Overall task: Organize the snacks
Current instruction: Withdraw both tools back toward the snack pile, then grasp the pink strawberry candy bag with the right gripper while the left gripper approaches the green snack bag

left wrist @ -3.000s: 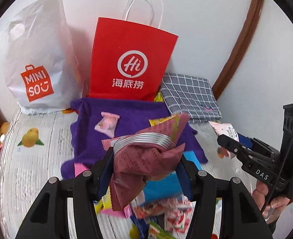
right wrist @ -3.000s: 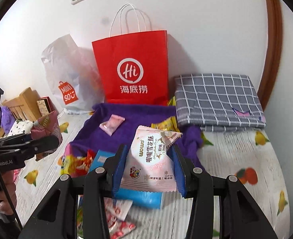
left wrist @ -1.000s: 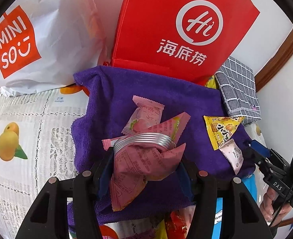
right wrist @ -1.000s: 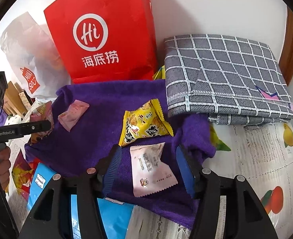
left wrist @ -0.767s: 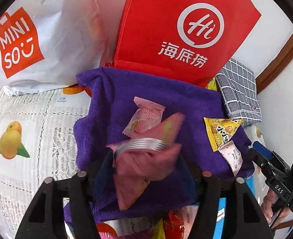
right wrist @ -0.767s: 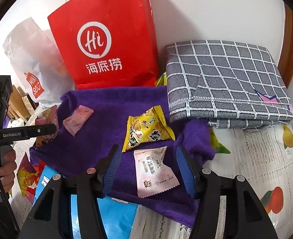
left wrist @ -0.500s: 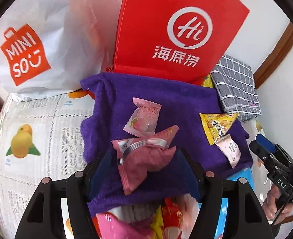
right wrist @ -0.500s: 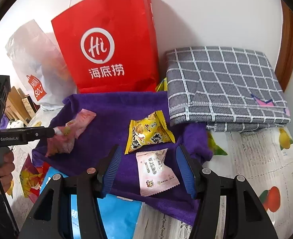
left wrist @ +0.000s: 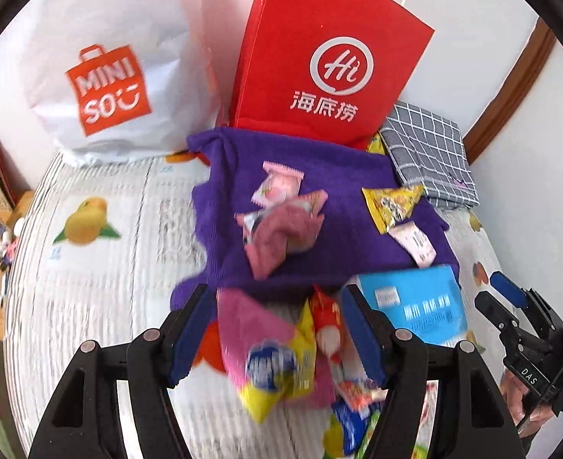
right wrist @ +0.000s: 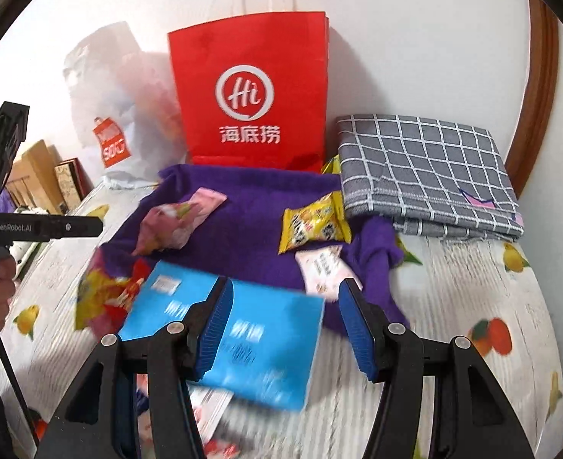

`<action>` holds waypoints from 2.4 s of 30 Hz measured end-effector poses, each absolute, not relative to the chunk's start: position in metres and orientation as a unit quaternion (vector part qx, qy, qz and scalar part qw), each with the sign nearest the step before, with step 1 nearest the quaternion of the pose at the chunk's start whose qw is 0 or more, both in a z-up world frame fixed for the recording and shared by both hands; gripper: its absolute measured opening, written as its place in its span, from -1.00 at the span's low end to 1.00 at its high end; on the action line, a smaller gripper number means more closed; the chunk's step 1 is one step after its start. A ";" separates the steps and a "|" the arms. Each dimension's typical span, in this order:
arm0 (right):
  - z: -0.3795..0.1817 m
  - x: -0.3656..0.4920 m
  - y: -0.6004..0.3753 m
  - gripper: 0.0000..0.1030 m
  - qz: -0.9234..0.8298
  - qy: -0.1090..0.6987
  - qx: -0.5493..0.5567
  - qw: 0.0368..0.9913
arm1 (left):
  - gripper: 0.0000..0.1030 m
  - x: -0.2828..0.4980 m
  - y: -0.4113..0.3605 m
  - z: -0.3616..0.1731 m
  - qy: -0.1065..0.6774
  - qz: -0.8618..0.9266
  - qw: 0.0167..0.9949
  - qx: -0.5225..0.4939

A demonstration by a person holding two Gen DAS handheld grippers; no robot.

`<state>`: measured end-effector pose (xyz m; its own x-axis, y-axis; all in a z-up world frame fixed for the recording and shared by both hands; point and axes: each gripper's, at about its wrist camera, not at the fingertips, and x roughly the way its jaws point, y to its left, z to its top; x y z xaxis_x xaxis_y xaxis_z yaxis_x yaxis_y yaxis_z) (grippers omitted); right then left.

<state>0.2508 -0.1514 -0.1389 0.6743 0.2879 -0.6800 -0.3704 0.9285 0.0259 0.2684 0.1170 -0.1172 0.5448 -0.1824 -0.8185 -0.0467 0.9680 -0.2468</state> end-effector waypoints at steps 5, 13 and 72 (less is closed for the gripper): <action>-0.144 0.216 -0.154 0.11 0.187 0.366 -0.050 0.910 | 0.30 0.239 0.119 -0.122 0.477 -0.038 0.870 -0.123; -0.164 0.194 -0.149 0.11 0.208 0.406 -0.016 0.890 | 0.30 0.208 0.120 -0.127 0.477 -0.042 0.869 -0.127; -0.232 0.161 -0.114 0.10 0.270 0.404 -0.127 0.865 | 0.30 0.139 0.105 -0.158 0.474 -0.053 0.868 -0.138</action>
<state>0.1607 -0.1142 -0.2316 0.5271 0.3645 -0.7677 -0.5696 0.8219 -0.0009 0.1391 0.1045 -0.1580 0.5449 -0.2233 -0.8082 -0.0377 0.9564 -0.2896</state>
